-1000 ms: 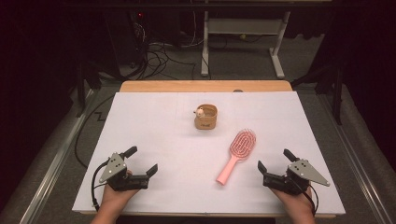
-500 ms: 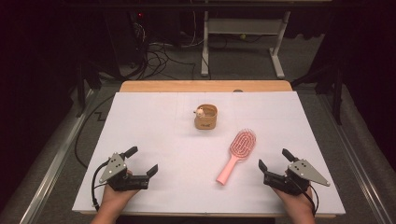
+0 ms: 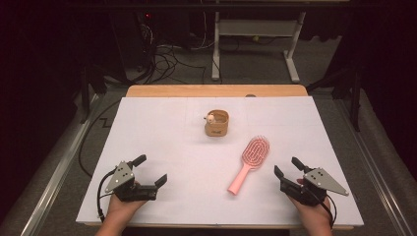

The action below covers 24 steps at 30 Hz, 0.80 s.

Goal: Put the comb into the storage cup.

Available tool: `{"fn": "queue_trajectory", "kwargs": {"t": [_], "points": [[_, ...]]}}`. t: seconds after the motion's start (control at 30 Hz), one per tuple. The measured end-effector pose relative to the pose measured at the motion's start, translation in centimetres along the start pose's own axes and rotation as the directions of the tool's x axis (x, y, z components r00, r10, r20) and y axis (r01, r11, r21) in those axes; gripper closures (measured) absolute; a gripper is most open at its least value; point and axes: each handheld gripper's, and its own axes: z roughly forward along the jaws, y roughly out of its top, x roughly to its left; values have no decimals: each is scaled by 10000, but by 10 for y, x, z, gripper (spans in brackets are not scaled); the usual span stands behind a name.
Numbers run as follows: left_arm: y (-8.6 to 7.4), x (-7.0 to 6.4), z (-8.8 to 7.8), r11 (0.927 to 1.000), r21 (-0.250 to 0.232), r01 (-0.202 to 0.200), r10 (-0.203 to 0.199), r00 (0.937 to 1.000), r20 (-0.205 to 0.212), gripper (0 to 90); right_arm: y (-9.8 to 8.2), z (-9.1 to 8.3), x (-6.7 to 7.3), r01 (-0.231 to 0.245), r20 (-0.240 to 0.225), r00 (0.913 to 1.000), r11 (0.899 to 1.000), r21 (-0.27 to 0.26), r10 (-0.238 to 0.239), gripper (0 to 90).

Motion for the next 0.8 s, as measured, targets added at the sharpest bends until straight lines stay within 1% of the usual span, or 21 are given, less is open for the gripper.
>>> {"fn": "queue_trajectory", "kwargs": {"t": [0.03,0.07,0.1,0.13,0.2,0.3,0.37,0.4,0.43,0.47,0.5,0.57,0.6,0.7,0.8], "points": [[0,0,0,10000,0,0,0,10000,0,0,0,0,0,0,0,10000,10000,0,0,356],[0,0,0,10000,0,-7,7,10000,3,0,0,0,0,2,-35,10000,10000,14,-2,387],[0,0,0,10000,4,-6,6,10000,5,0,1,-1,1,6,-78,10000,10000,46,-5,445],[0,0,1,10000,-1,23,-23,10000,10,0,1,-1,1,6,-78,10000,10000,46,-5,445],[0,0,0,10000,4,0,0,10000,26,0,2,-1,2,75,-77,9999,10000,54,-75,508],[-1,0,0,9999,-98,-84,84,9999,61,0,4,-2,3,-4,-116,9999,9999,152,6,654],[-1,0,1,9999,-102,-60,61,9999,118,0,4,-2,4,-20,-139,9999,9998,187,23,670],[-1,0,1,9999,-106,-47,49,9999,151,0,4,-1,4,-31,-165,9999,9997,240,35,696],[-1,0,1,9999,-112,-48,50,9999,160,0,5,-1,5,48,-193,9998,9995,304,-42,740],[-1,0,1,9999,-122,-43,45,9998,169,0,5,-1,5,48,-193,9998,9995,304,-42,740],[-1,0,1,9999,-117,-42,44,9998,172,0,6,-1,7,182,-176,9997,9995,267,-177,791],[-1,0,1,9999,-103,-43,45,9998,177,0,6,-1,8,259,-156,9996,9994,230,-255,808],[-1,0,1,10000,-90,-42,44,9998,172,0,7,-1,10,321,-169,9994,9993,185,-318,843],[-1,0,1,10000,-9,-19,19,9999,161,0,8,0,12,340,-198,9992,9994,111,-338,900],[-1,-1,2,10000,-16,-37,37,9998,206,0,8,3,15,421,-385,9984,9989,217,-413,900]]}}
